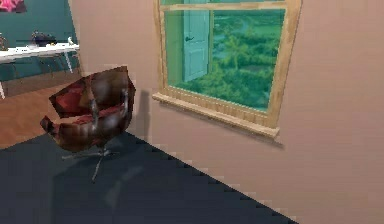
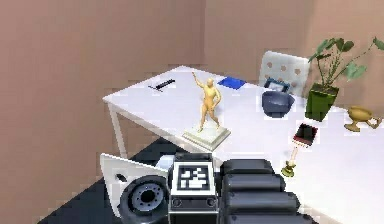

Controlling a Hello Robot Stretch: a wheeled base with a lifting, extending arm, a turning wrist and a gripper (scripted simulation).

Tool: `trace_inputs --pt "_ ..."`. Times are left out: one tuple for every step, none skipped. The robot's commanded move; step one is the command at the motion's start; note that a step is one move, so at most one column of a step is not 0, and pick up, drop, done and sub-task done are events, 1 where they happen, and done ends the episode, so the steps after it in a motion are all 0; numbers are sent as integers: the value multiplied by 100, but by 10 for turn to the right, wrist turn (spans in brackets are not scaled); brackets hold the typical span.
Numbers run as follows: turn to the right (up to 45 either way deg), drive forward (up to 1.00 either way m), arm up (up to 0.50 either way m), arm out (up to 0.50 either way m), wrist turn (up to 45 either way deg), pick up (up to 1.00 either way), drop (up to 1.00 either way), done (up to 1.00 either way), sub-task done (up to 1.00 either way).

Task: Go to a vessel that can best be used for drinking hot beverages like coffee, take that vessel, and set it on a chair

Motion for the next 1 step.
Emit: trace_inputs --pt "450 0 0 0 0 0 0 0 0"
